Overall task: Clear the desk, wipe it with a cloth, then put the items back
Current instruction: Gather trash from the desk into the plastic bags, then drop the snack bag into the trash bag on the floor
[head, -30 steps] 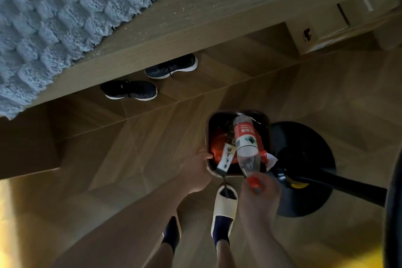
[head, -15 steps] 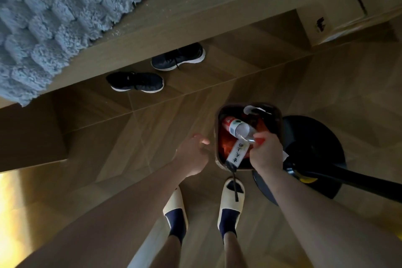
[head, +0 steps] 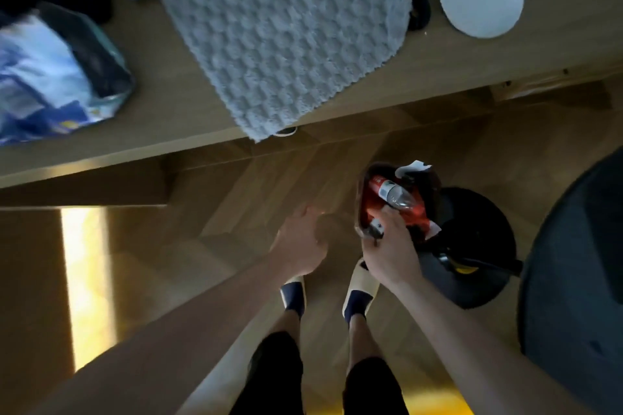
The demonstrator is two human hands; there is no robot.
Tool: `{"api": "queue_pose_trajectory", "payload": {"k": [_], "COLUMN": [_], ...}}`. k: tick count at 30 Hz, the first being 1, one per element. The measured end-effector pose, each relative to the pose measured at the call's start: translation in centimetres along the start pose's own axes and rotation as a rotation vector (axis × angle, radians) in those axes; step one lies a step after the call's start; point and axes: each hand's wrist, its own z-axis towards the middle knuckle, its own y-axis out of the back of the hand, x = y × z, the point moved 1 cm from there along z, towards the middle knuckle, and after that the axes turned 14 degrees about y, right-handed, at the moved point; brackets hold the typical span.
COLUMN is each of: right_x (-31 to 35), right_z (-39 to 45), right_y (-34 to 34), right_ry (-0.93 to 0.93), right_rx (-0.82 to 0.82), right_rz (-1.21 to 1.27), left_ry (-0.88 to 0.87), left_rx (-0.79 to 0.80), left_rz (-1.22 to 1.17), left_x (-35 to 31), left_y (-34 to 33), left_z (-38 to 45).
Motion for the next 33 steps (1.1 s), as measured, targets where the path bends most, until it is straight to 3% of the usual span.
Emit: {"api": "queue_pose_trajectory", "payload": {"k": [7, 14, 23, 33], "right_x": [13.1, 23.4, 32.8, 38.7], "right_z": [-9.5, -13.7, -11.1, -6.8], "right_y": [5.0, 7.9, 10.3, 9.7], "right_ry": [0.143, 0.326, 0.552, 0.657], "right_rx": [0.122, 0.180, 0.324, 0.464], "right_rz": [-0.030, -0.115, -0.169, -0.206], "left_ry": [0.053, 0.120, 0.270, 0.305], "left_rx": [-0.122, -0.366, -0.551, -0.592], "left_rz": [0.004, -0.111, -0.261, -0.423], "left_x": [3.7, 8.5, 11.8, 11.0], "left_y": [11.2, 20.9, 26.8, 30.3], "left_z": [-15.4, -25.4, -29.6, -30.7]}}
